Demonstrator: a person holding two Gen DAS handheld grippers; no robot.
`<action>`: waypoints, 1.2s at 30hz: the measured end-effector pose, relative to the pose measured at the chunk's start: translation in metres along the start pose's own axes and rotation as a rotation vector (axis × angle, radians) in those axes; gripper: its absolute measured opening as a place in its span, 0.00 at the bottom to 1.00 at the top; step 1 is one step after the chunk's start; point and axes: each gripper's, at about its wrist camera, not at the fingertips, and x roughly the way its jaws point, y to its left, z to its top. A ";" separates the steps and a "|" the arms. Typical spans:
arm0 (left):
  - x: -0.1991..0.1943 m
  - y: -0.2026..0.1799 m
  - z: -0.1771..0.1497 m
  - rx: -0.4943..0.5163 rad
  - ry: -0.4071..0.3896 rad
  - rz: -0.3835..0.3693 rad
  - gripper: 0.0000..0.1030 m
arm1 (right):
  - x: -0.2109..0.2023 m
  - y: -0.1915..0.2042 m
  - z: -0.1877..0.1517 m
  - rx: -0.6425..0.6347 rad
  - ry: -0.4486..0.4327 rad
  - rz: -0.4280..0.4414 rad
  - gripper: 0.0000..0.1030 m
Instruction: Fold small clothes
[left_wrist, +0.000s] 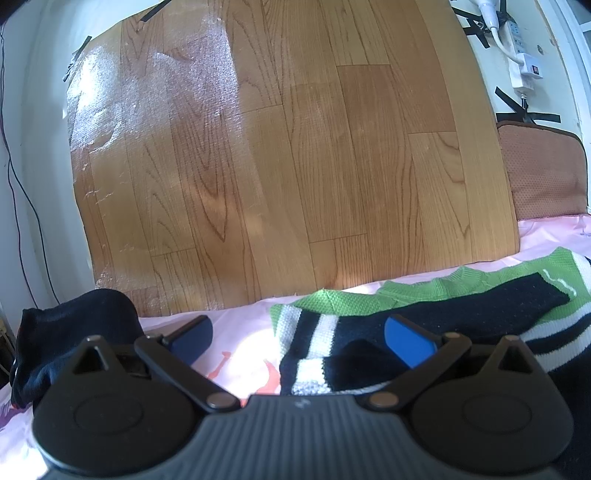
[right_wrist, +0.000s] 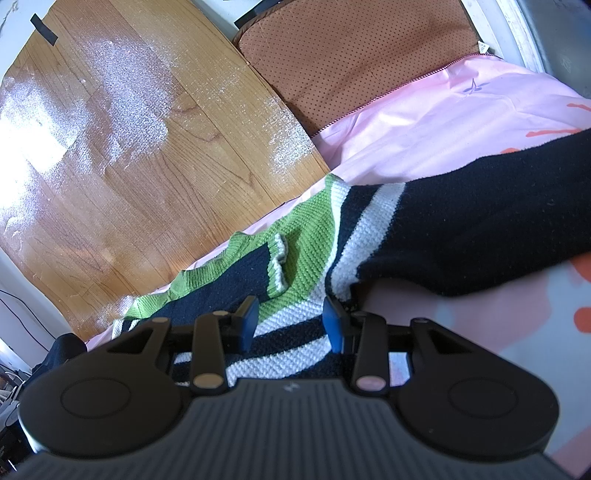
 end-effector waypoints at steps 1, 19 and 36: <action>0.000 0.000 0.000 0.001 0.000 -0.001 1.00 | 0.000 0.000 0.000 0.000 0.000 0.000 0.40; -0.001 -0.001 0.000 0.007 -0.004 -0.004 1.00 | 0.000 0.000 0.000 0.001 0.001 0.000 0.40; 0.001 -0.002 -0.001 0.011 -0.001 -0.019 1.00 | 0.000 0.000 0.000 0.002 0.001 0.001 0.40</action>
